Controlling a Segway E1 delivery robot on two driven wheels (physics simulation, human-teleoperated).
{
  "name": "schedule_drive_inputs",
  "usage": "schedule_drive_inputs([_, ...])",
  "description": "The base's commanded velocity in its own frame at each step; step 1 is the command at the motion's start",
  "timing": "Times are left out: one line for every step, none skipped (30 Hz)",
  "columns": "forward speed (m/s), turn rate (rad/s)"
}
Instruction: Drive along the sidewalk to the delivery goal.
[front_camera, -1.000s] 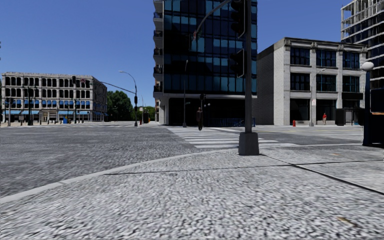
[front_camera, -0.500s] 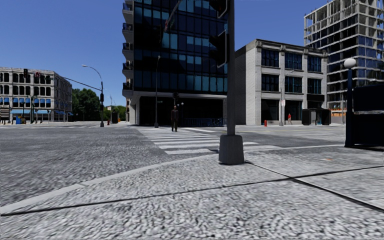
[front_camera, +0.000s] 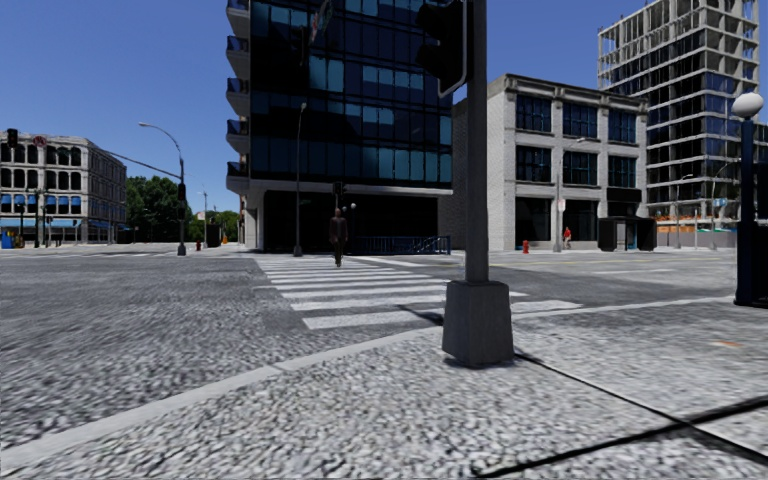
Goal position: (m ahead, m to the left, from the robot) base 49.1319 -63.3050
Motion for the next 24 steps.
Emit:
schedule_drive_inputs([2.00, 0.00])
schedule_drive_inputs([2.00, 0.00])
schedule_drive_inputs([2.00, 0.00])
schedule_drive_inputs([2.00, 0.00])
schedule_drive_inputs([2.00, 0.00])
schedule_drive_inputs([2.00, 0.00])
schedule_drive_inputs([2.00, 0.00])
schedule_drive_inputs([2.00, 0.00])
schedule_drive_inputs([2.00, 0.00])
schedule_drive_inputs([2.00, 0.00])
schedule_drive_inputs([2.00, 0.00])
schedule_drive_inputs([2.00, 0.00])
schedule_drive_inputs([2.00, 0.00])
schedule_drive_inputs([2.00, 0.00])
schedule_drive_inputs([2.00, 0.00])
schedule_drive_inputs([2.00, 0.00])
schedule_drive_inputs([2.00, 0.00])
schedule_drive_inputs([2.00, 0.00])
schedule_drive_inputs([2.00, 0.00])
schedule_drive_inputs([2.00, 0.00])
schedule_drive_inputs([2.00, 0.03])
schedule_drive_inputs([2.00, 0.16])
schedule_drive_inputs([2.00, 0.24])
schedule_drive_inputs([1.96, 0.29])
